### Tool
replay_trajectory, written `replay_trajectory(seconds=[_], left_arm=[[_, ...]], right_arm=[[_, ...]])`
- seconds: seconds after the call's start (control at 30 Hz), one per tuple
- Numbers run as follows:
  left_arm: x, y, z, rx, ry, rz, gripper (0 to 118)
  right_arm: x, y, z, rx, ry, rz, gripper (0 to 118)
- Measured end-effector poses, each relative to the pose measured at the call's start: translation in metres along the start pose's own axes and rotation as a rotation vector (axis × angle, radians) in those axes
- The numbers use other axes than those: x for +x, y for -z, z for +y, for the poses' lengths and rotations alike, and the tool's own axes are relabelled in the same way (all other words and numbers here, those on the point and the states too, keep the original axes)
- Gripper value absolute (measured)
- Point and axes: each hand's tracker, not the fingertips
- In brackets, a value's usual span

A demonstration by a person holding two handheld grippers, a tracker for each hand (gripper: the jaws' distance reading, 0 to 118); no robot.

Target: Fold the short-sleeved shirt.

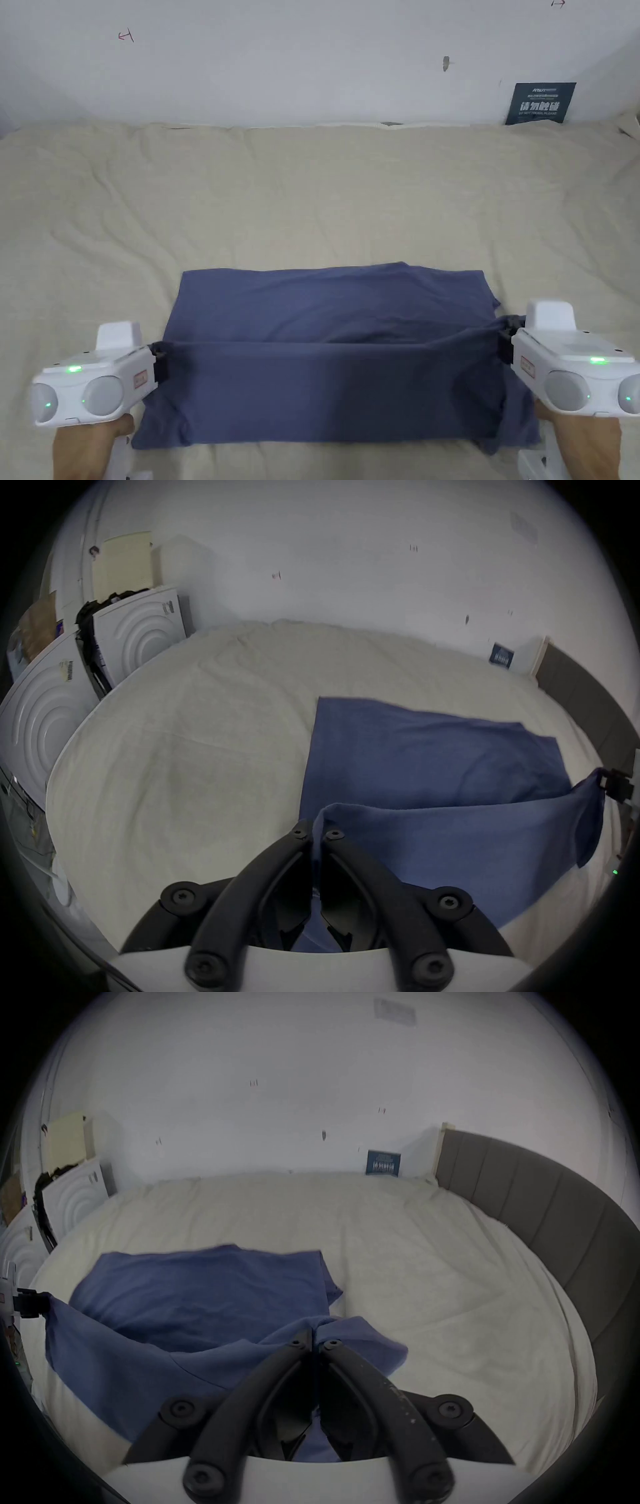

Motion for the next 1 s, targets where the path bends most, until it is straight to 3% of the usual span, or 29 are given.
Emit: replay_trajectory(seconds=[0.17,0.23,0.27,0.33,0.37,0.43,0.47,0.5,0.53,0.8,0.87,0.93,0.97,1.0], left_arm=[[0.011,0.043,-0.008,-0.140,0.083,0.032,4],[0.015,0.047,-0.011,-0.154,0.095,0.040,9],[0.015,0.044,-0.011,-0.126,0.096,0.043,18],[0.014,0.036,-0.006,-0.113,0.088,0.059,78],[0.013,0.031,-0.002,-0.110,0.070,0.062,101],[0.008,0.015,0.004,-0.080,0.024,0.006,112],[0.009,0.000,0.008,-0.028,0.007,-0.014,115],[0.011,-0.017,0.011,0.036,-0.006,-0.022,118],[0.013,-0.033,0.015,0.082,-0.009,-0.030,116],[0.034,-0.155,0.010,0.423,0.002,-0.091,114],[0.042,-0.176,-0.004,0.485,0.026,-0.091,111],[0.051,-0.192,-0.021,0.531,0.042,-0.079,96],[0.054,-0.199,-0.031,0.542,0.044,-0.077,83],[0.057,-0.204,-0.041,0.542,0.051,-0.076,59]], right_arm=[[-0.021,0.023,-0.008,-0.183,0.073,-0.017,6],[-0.027,0.021,-0.011,-0.222,0.078,-0.012,7],[-0.031,0.017,-0.013,-0.213,0.077,-0.011,13],[-0.040,0.000,-0.011,-0.197,0.078,-0.007,43],[-0.044,-0.010,-0.008,-0.186,0.080,-0.014,64],[-0.050,-0.035,-0.002,-0.130,0.105,-0.012,77],[-0.011,-0.023,0.011,-0.084,0.112,0.003,83],[-0.011,-0.039,0.018,-0.035,0.112,0.010,101],[-0.011,-0.056,0.023,0.012,0.112,0.012,107],[-0.005,-0.184,0.035,0.343,0.057,0.016,108],[0.010,-0.183,0.023,0.395,0.048,0.001,107],[0.012,-0.199,0.011,0.438,0.046,-0.012,92],[0.012,-0.205,0.005,0.447,0.047,-0.019,78],[0.014,-0.205,-0.007,0.454,0.047,-0.028,51]])
